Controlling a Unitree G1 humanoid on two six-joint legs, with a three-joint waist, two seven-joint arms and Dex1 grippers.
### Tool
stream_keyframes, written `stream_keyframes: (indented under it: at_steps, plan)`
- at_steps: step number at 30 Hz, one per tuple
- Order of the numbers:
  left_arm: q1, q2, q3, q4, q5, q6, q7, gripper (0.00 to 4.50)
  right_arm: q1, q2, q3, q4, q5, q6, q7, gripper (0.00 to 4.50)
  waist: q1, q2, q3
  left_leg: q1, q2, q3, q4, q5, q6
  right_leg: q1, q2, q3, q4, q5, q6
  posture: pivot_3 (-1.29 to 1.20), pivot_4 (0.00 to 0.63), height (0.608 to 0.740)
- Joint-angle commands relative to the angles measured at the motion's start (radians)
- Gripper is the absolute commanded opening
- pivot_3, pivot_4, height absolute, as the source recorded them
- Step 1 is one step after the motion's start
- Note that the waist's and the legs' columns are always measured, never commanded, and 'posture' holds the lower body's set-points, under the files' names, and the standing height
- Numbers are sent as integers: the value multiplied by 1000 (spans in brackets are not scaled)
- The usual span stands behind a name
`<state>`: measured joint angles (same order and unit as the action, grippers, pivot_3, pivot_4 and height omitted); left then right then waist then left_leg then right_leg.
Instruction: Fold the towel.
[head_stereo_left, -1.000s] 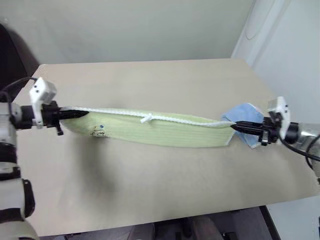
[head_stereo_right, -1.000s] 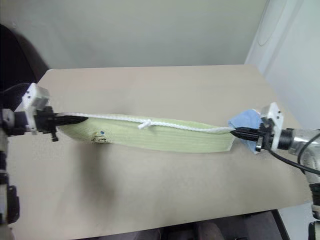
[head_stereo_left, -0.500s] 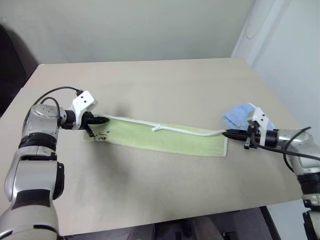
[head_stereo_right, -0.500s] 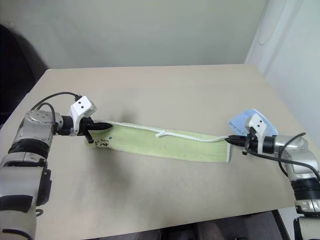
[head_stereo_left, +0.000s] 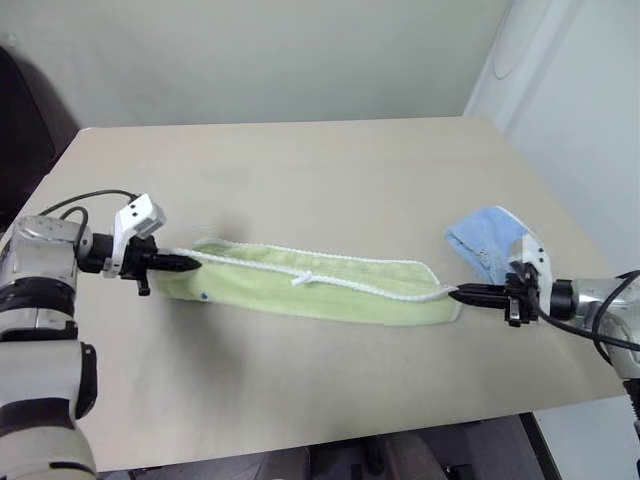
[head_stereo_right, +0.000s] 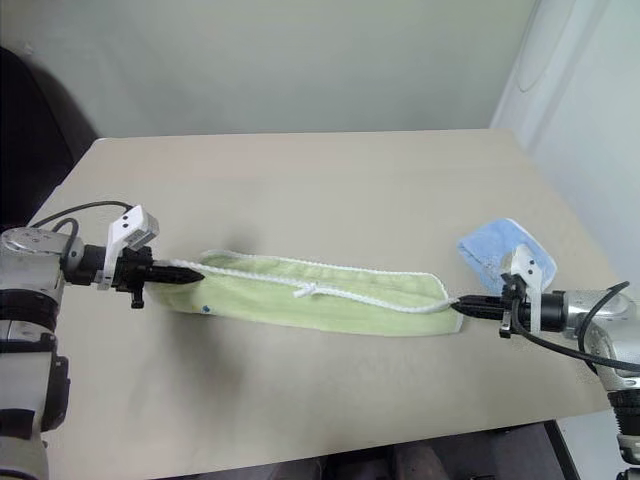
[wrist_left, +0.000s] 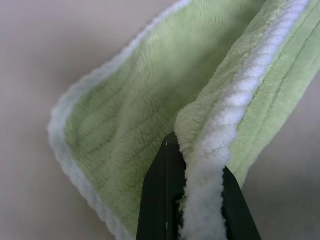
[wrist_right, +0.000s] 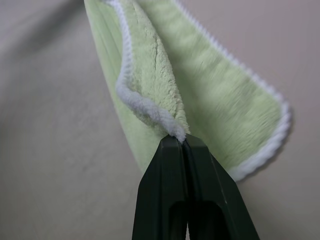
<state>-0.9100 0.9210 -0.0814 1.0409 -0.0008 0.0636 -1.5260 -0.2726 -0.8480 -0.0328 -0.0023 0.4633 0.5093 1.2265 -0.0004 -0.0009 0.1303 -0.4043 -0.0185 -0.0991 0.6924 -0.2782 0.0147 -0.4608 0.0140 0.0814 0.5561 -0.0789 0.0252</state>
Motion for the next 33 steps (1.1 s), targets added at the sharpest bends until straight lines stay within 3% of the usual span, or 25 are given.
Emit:
stream_keyframes:
  at_steps: [1,6,11,33]
  plan:
    - [-17,-9,19,-14,3,-26,60,21,-46,17,-3,29,-35,-37,-39,0,0,0,0,0,0,0,1,0,0,0,0,0,0,0,0,0,150,740]
    - [-60,-25,23,45,25,-63,178,21,-109,27,-4,99,-61,-66,-50,0,-1,0,0,0,0,0,1,0,0,-1,0,0,1,1,-1,0,150,740]
    - [-100,-25,31,85,21,-57,171,21,-153,25,-1,143,-70,-83,-35,0,0,0,0,0,0,0,0,0,0,-1,0,0,1,4,-7,0,150,740]
    - [-100,-112,-40,204,172,-185,432,21,-279,115,60,399,-235,-216,-98,0,1,0,0,0,0,0,1,0,0,0,0,0,1,5,-8,0,150,740]
